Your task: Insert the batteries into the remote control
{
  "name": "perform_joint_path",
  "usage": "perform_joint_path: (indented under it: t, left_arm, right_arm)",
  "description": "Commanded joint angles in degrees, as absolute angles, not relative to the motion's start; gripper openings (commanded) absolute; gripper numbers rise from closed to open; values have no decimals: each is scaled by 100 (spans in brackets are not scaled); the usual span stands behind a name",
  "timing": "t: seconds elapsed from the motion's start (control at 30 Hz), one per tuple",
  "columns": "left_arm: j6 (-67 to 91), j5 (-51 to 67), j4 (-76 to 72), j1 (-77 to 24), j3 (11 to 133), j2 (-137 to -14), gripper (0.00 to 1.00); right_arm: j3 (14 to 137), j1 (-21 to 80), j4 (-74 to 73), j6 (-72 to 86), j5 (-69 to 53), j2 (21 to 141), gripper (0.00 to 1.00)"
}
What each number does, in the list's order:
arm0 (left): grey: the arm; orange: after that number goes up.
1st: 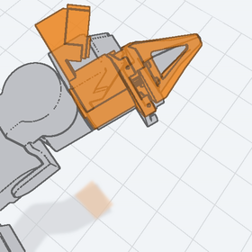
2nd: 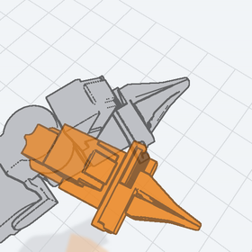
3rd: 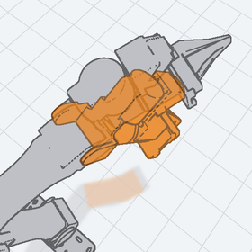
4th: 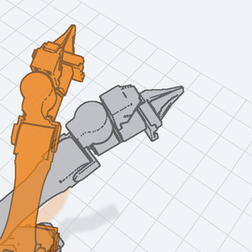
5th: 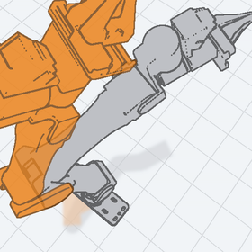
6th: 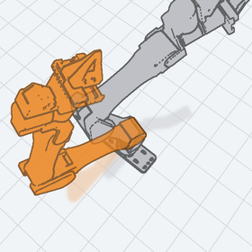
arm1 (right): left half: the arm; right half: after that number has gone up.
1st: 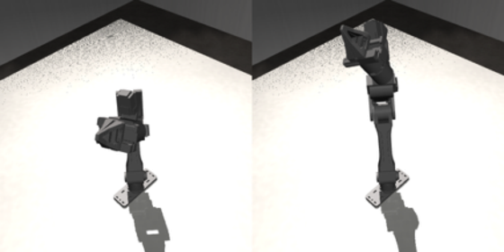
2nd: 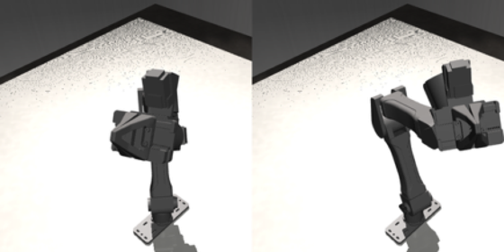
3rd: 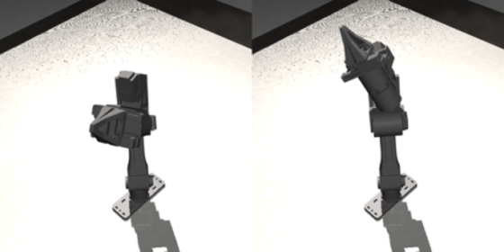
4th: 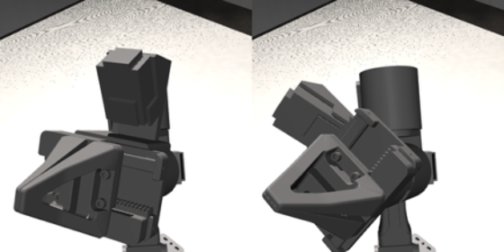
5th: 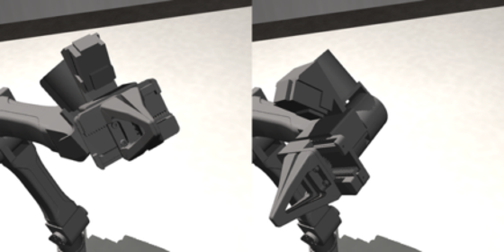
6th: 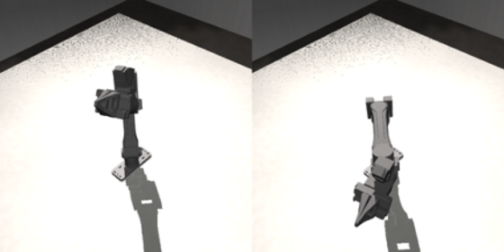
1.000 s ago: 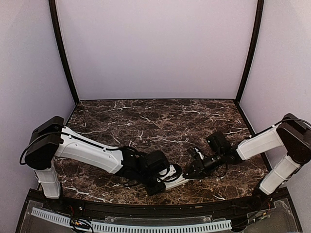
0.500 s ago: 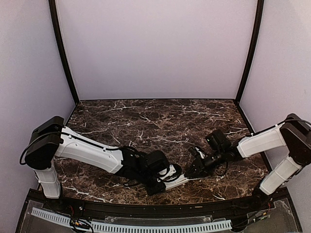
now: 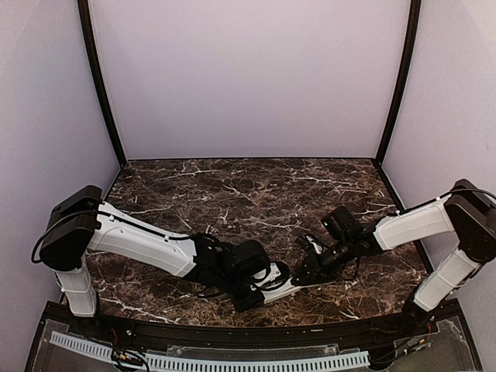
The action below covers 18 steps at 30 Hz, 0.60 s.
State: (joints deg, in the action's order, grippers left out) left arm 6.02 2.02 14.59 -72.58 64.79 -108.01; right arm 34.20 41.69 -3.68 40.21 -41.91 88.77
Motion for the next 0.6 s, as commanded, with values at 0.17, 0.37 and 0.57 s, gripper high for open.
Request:
perform_joint_path:
  t: [0.17,0.37,0.57]
  left_arm:
    - [510,488,1784,-7269,6436,-10934,21]
    - [511,500,1786,-7269,6434,-10935,22]
    - [498,518,1780,-7260,6439,-10935,22]
  right_arm:
    - [3615,4310,-935,3829,-3774,8793,24]
    - [3763,4315,-1330,3877,-3603,8751,35]
    - [4006,4371,-1780,3722,-3382,8709,40]
